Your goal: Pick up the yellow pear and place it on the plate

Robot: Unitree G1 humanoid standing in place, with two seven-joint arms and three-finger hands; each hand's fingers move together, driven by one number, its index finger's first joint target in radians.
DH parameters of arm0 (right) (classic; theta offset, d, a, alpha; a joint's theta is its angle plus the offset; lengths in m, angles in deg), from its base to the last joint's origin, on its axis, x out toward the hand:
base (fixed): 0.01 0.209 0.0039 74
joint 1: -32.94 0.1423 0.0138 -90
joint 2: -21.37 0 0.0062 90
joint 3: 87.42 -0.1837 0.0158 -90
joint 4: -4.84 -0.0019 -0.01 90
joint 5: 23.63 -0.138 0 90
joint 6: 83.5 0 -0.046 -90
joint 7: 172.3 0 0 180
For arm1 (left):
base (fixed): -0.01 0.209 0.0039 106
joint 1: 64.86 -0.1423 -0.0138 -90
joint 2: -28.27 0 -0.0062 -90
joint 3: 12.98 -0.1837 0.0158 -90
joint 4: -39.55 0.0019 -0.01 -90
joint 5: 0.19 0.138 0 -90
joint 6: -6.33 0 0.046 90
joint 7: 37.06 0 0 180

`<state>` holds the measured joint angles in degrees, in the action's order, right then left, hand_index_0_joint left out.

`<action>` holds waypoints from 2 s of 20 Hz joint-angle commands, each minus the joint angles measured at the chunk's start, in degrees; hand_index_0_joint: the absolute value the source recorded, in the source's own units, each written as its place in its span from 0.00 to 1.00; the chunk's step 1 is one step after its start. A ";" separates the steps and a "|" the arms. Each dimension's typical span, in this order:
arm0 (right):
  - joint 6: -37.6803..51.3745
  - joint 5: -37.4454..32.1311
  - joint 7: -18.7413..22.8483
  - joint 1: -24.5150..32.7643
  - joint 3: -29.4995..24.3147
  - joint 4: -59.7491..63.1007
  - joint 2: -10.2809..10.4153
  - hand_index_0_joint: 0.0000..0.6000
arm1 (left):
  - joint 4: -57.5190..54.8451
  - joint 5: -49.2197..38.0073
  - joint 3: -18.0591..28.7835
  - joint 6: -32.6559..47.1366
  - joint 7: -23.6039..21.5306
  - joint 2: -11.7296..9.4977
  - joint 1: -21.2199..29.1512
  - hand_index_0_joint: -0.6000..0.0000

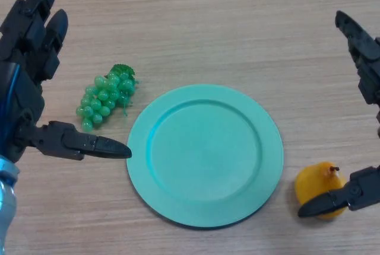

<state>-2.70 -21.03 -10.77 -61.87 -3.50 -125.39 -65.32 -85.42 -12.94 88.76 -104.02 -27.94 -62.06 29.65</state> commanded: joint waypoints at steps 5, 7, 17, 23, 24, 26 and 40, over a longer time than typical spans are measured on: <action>6.08 -2.41 2.71 0.78 -3.34 -0.43 -1.40 0.00 | -0.52 -1.12 1.50 9.53 -0.67 -1.18 0.25 1.00; 9.79 -0.34 3.28 0.61 -4.31 2.70 -1.58 0.00 | -0.73 -1.47 1.05 9.86 -0.30 -0.61 -0.71 1.00; 32.02 -3.46 6.87 0.26 -8.40 33.25 -3.09 0.00 | -0.83 2.37 -1.23 3.08 1.64 -0.82 1.04 1.00; 34.29 -1.89 10.96 2.39 -4.37 45.17 -3.27 0.00 | -1.14 3.74 -2.54 2.52 2.79 -0.29 0.98 1.00; 35.26 -1.35 11.64 2.96 -3.90 47.37 -3.36 0.00 | -1.56 3.13 -2.18 2.07 2.61 -0.34 1.07 1.00; 35.58 -1.34 11.99 3.28 -2.67 50.58 -3.32 0.00 | -2.35 3.34 -1.93 2.56 2.35 -0.52 0.59 1.00; 29.41 10.47 13.16 0.72 -0.17 50.37 -3.82 1.00 | -1.96 3.35 -0.05 4.32 2.04 -0.26 -1.30 1.00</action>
<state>21.53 -10.66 1.52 -62.33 -1.49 -72.82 -67.98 -84.32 -9.91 84.80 -106.79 -25.55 -61.00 26.61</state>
